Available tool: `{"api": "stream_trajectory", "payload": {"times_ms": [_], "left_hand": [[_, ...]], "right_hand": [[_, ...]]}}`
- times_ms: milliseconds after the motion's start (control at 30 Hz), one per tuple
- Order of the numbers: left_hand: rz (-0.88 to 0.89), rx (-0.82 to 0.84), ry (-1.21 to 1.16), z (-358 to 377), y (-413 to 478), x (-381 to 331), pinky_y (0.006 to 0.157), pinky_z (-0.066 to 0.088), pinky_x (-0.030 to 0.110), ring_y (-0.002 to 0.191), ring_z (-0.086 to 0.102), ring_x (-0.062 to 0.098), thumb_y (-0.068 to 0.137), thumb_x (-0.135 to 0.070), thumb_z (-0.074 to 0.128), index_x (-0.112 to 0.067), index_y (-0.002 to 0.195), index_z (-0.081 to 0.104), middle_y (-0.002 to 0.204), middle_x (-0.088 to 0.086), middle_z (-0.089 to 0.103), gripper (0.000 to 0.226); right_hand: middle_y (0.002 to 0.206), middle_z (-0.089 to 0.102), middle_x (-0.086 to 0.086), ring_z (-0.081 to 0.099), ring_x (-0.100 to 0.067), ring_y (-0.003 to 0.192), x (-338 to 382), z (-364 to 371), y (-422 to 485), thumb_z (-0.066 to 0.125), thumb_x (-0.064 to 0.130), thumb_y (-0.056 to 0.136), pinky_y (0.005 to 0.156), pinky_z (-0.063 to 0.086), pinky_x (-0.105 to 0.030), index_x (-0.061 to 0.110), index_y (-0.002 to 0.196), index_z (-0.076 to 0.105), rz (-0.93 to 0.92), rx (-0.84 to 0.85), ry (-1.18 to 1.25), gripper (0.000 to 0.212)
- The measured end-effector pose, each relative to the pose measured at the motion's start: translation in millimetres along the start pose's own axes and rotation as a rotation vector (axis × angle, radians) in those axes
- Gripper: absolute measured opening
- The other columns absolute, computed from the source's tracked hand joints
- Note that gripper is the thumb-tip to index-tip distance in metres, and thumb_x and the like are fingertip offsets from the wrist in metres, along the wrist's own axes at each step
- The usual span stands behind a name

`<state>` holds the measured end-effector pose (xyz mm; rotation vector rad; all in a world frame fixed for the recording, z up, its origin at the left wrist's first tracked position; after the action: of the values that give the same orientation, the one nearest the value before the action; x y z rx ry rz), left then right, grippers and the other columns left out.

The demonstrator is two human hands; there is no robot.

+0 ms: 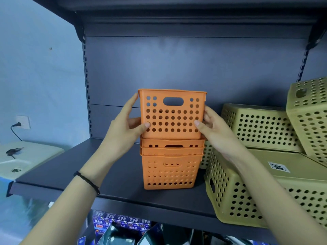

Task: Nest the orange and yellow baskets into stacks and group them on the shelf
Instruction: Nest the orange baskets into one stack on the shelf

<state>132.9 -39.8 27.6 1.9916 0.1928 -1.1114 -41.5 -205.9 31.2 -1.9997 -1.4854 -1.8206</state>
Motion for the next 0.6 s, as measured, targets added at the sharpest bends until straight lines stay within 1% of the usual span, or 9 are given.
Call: {"api": "stream_trajectory", "payload": {"times_ms": [67, 100, 200, 267, 333, 433, 500, 567, 600], "left_hand": [[0.044, 0.005, 0.008, -0.1, 0.5, -1.0, 0.09, 0.047, 0.013, 0.098, 0.069, 0.002, 0.091, -0.013, 0.062, -0.046, 0.148, 0.019, 0.105, -0.005, 0.075, 0.079], [0.06, 0.003, 0.005, 0.2, 1.4, -0.2, 0.093, 0.049, 0.017, 0.1, 0.069, 0.003, 0.091, -0.011, 0.061, -0.046, 0.148, 0.018, 0.107, -0.005, 0.074, 0.08], [0.079, -0.001, 0.016, 3.5, 3.6, 6.3, 0.099, 0.05, 0.04, 0.1, 0.07, 0.008, 0.091, -0.008, 0.062, -0.048, 0.146, 0.02, 0.105, -0.009, 0.074, 0.08], [0.049, -0.012, 0.053, 5.5, 2.2, 11.9, 0.098, 0.05, 0.045, 0.097, 0.07, 0.01, 0.088, -0.009, 0.065, -0.046, 0.143, 0.021, 0.098, -0.013, 0.075, 0.08], [0.032, -0.029, 0.083, 5.1, -2.1, 15.3, 0.098, 0.049, 0.039, 0.096, 0.07, 0.009, 0.086, -0.014, 0.068, -0.044, 0.142, 0.018, 0.095, -0.016, 0.073, 0.082], [0.005, -0.031, 0.094, 2.9, -8.3, 15.5, 0.086, 0.046, 0.011, 0.097, 0.068, 0.002, 0.087, -0.033, 0.066, -0.05, 0.142, 0.018, 0.102, -0.013, 0.072, 0.076], [-0.003, -0.041, 0.116, 4.1, -10.6, 16.7, 0.09, 0.043, 0.015, 0.108, 0.063, 0.007, 0.085, -0.045, 0.064, -0.051, 0.136, 0.032, 0.113, -0.009, 0.068, 0.06], [0.031, -0.09, 0.114, 6.2, -12.8, 20.3, 0.1, 0.044, 0.03, 0.118, 0.055, 0.011, 0.082, -0.046, 0.067, -0.044, 0.116, 0.047, 0.122, -0.009, 0.061, 0.04], [0.033, -0.091, 0.099, 8.2, -13.9, 22.2, 0.1, 0.046, 0.033, 0.119, 0.054, 0.01, 0.08, -0.047, 0.069, -0.041, 0.106, 0.048, 0.123, -0.009, 0.059, 0.034]], "right_hand": [[0.125, 0.059, 0.019, 0.056, 0.012, 0.111, 1.3, -0.3, -0.5, 0.052, 0.005, 0.096, 0.086, 0.047, -0.008, 0.035, 0.128, 0.043, -0.006, -0.028, -0.018, 0.045], [0.127, 0.058, 0.018, 0.055, 0.013, 0.112, 1.7, -0.4, -0.8, 0.053, 0.004, 0.095, 0.087, 0.046, -0.007, 0.032, 0.133, 0.041, -0.007, -0.042, -0.029, 0.048], [0.141, 0.052, 0.009, 0.052, 0.002, 0.123, -0.2, 1.3, -0.9, 0.055, 0.003, 0.093, 0.104, 0.043, -0.026, 0.023, 0.143, 0.032, 0.02, -0.066, -0.039, 0.058], [0.145, 0.048, 0.006, 0.049, -0.006, 0.128, -3.6, 3.8, -3.3, 0.056, 0.003, 0.092, 0.11, 0.04, -0.039, 0.023, 0.143, 0.029, 0.054, -0.067, -0.063, 0.061], [0.141, 0.049, 0.007, 0.049, -0.008, 0.125, -6.8, 5.0, -6.9, 0.06, 0.004, 0.09, 0.109, 0.04, -0.04, 0.022, 0.141, 0.029, 0.089, -0.078, -0.083, 0.062], [0.136, 0.052, 0.005, 0.053, -0.001, 0.114, -9.1, 6.9, -11.9, 0.064, 0.011, 0.087, 0.093, 0.045, -0.026, 0.022, 0.141, 0.025, 0.12, -0.116, -0.121, 0.068], [0.132, 0.054, 0.005, 0.054, 0.003, 0.104, -11.8, 10.6, -14.1, 0.065, 0.017, 0.087, 0.082, 0.043, -0.021, 0.033, 0.146, 0.007, 0.147, -0.119, -0.073, 0.084], [0.121, 0.054, 0.013, 0.054, 0.003, 0.101, -14.7, 17.5, -17.8, 0.066, 0.023, 0.087, 0.084, 0.044, -0.026, 0.046, 0.144, -0.006, 0.177, -0.093, -0.026, 0.095], [0.118, 0.052, 0.018, 0.054, 0.001, 0.102, -15.7, 22.9, -20.0, 0.066, 0.026, 0.087, 0.087, 0.046, -0.03, 0.05, 0.142, -0.004, 0.19, -0.074, -0.022, 0.092]]}}
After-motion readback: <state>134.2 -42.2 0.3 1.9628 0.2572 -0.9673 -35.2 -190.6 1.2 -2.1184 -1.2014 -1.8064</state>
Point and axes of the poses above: each hand's wrist, its own y-axis towards the middle knuckle, its own z-axis out of the palm, x = y × z, the point moved 2 cm from there along y, towards the middle knuckle
